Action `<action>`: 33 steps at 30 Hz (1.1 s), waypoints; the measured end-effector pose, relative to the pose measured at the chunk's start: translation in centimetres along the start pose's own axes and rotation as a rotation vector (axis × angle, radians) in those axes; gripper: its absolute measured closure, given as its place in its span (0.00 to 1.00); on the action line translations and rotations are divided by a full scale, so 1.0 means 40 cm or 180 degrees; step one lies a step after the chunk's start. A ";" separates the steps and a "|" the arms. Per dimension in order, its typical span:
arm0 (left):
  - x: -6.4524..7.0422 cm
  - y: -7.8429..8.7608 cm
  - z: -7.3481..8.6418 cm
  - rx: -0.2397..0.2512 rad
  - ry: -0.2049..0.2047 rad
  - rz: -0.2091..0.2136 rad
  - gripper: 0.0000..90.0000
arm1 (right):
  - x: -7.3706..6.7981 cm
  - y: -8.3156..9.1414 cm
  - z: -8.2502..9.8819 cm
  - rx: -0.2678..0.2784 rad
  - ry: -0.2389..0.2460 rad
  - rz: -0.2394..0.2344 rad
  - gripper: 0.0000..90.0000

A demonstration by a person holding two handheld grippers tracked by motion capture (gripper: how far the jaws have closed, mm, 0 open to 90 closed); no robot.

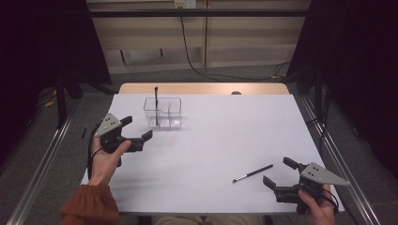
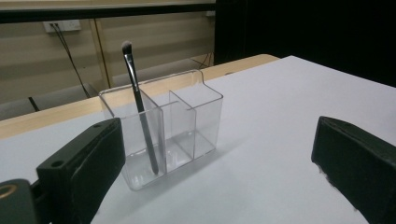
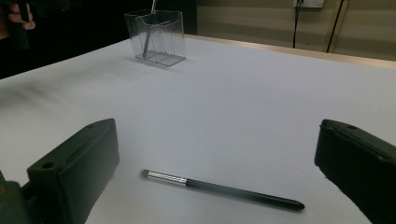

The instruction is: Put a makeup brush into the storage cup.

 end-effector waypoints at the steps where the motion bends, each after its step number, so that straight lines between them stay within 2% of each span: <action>1: 0.003 0.006 0.003 0.0018 0.0021 -0.0006 0.03 | 0.001 0.000 0.000 -0.0001 -0.0006 0.0008 0.00; 3: 0.009 0.018 0.009 0.0013 0.0041 -0.0024 0.03 | 0.002 0.000 0.000 0.0004 -0.0014 0.0023 0.00; 5: 0.009 0.032 0.014 -0.0012 -0.0014 -0.0106 0.04 | 0.003 -0.001 0.000 0.0005 -0.0013 0.0028 0.00; 8: 0.019 0.049 0.023 -0.0017 -0.0083 -0.0100 0.04 | 0.001 -0.002 0.000 -0.0005 -0.0003 0.0022 0.00; 14: 0.040 0.088 0.034 0.0022 0.0057 -0.0066 0.05 | 0.002 -0.003 0.000 -0.0003 -0.0009 0.0024 0.00; 16: 0.045 0.100 0.042 -0.0014 0.0036 -0.0072 0.05 | 0.004 -0.003 0.001 -0.0010 0.0003 0.0033 0.00; 19: 0.060 0.120 0.047 -0.0005 0.0103 -0.0024 0.05 | 0.003 -0.004 0.000 -0.0001 -0.0004 0.0037 0.00; 22: 0.067 0.142 0.051 -0.0051 0.0075 -0.0102 0.05 | 0.003 -0.006 0.000 -0.0005 0.0000 0.0043 0.00; 25: 0.078 0.163 0.051 -0.0039 0.0067 -0.0099 0.05 | -0.001 -0.011 0.001 -0.0021 0.0002 0.0025 0.00; 29: 0.093 0.189 0.054 0.0014 0.0085 -0.0113 0.06 | 0.000 -0.015 0.003 -0.0030 -0.0003 0.0020 0.00; 33: 0.094 0.204 0.059 0.0067 0.0120 -0.0160 0.06 | 0.003 -0.014 0.002 -0.0019 -0.0008 0.0036 0.00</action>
Point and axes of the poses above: each handheld gripper's, and its own axes: y roughly backward along the jaws, z roughly out of its underside, x roughly to its right, the point moved 9 cm from there along -y, roughly forward along the jaws, and after that the axes turned 15 degrees about x, right-handed, at the moved point
